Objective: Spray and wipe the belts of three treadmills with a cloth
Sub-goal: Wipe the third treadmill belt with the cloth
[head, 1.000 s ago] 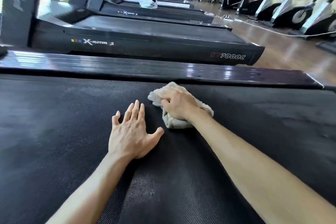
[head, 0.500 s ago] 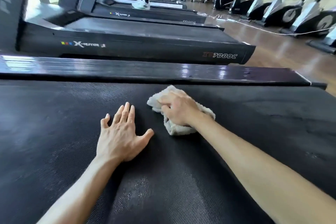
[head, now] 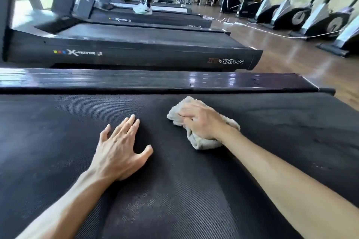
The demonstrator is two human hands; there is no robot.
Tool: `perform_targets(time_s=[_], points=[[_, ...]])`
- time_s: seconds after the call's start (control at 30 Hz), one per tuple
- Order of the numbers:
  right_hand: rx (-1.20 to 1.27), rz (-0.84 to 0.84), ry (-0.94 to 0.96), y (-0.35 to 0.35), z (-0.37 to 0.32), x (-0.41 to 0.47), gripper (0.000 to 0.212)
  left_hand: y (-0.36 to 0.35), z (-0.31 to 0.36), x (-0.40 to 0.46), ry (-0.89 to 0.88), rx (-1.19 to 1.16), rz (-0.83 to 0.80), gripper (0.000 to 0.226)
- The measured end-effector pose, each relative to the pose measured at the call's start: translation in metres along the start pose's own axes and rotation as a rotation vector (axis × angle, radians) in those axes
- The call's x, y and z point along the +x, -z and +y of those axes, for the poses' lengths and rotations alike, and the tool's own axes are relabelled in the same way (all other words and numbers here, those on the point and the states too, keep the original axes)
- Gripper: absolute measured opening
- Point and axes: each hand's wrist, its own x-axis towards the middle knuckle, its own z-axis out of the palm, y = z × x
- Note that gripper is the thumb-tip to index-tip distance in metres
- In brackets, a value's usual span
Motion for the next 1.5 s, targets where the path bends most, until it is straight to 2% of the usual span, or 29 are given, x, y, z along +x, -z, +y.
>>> perform_targets(time_s=[0.07,0.17,0.23,0.33,0.43,0.5,0.57,0.7,0.77,0.8,0.87,0.9,0.97,1.03,1.1,1.17,1.3,1.33,1.4,1.5], points=[[0.052,0.030,-0.094,0.008,0.028,-0.030,0.056,0.001,0.021,0.005,-0.086,-0.036,-0.010,0.111],[-0.047,0.113,-0.336,0.028,0.053,-0.034,0.031,-0.009,0.061,0.006,-0.142,-0.119,-0.061,0.110],[-0.114,0.201,-0.419,0.031,0.052,-0.005,0.037,-0.019,0.076,0.006,-0.145,-0.073,-0.059,0.107],[-0.176,0.206,-0.338,0.018,0.044,0.037,0.039,-0.026,0.075,0.008,-0.122,-0.019,-0.028,0.102],[-0.050,0.039,-0.117,0.011,0.054,0.018,0.034,-0.027,0.074,0.007,-0.134,-0.016,-0.031,0.102],[0.064,0.034,-0.156,0.021,0.066,-0.027,0.029,-0.027,0.074,0.008,-0.129,-0.021,-0.019,0.101],[0.080,0.090,-0.290,0.035,0.084,-0.057,0.027,-0.028,0.075,0.007,-0.128,-0.030,-0.009,0.101],[-0.167,0.146,-0.454,0.039,0.074,-0.015,0.025,-0.028,0.076,0.007,-0.127,-0.027,-0.006,0.104],[-0.168,0.168,-0.406,0.034,0.049,0.017,0.028,-0.027,0.076,0.007,-0.126,-0.025,-0.013,0.105],[-0.147,0.154,-0.301,0.029,0.038,0.023,0.027,-0.027,0.076,0.008,-0.131,-0.021,-0.016,0.105],[-0.095,0.053,-0.099,0.019,0.028,0.008,0.025,-0.027,0.074,0.008,-0.137,-0.017,-0.021,0.105],[0.001,0.013,-0.076,0.021,0.024,-0.010,0.029,-0.027,0.074,0.008,-0.133,-0.021,-0.022,0.104],[0.085,0.014,-0.118,0.027,0.042,-0.050,0.031,-0.027,0.075,0.008,-0.137,-0.020,-0.023,0.105],[-0.005,0.047,-0.194,0.040,0.061,-0.071,0.028,-0.027,0.076,0.007,-0.135,-0.027,-0.011,0.105],[-0.077,0.114,-0.225,0.048,0.074,-0.057,0.035,-0.027,0.075,0.007,-0.129,-0.033,-0.011,0.104],[-0.158,0.145,-0.252,0.043,0.072,-0.029,0.027,-0.028,0.077,0.008,-0.132,-0.029,-0.020,0.103],[-0.057,0.114,-0.168,0.023,0.051,0.013,0.020,-0.027,0.075,0.008,-0.140,-0.019,-0.033,0.103],[-0.100,0.067,-0.142,0.023,0.045,0.006,0.022,-0.027,0.073,0.008,-0.141,-0.018,-0.029,0.102],[-0.033,0.011,-0.068,0.028,0.048,-0.033,0.025,-0.027,0.074,0.008,-0.137,-0.021,-0.026,0.102],[-0.008,0.019,-0.153,0.044,0.081,-0.086,0.033,-0.027,0.075,0.007,-0.141,-0.035,-0.019,0.102]])
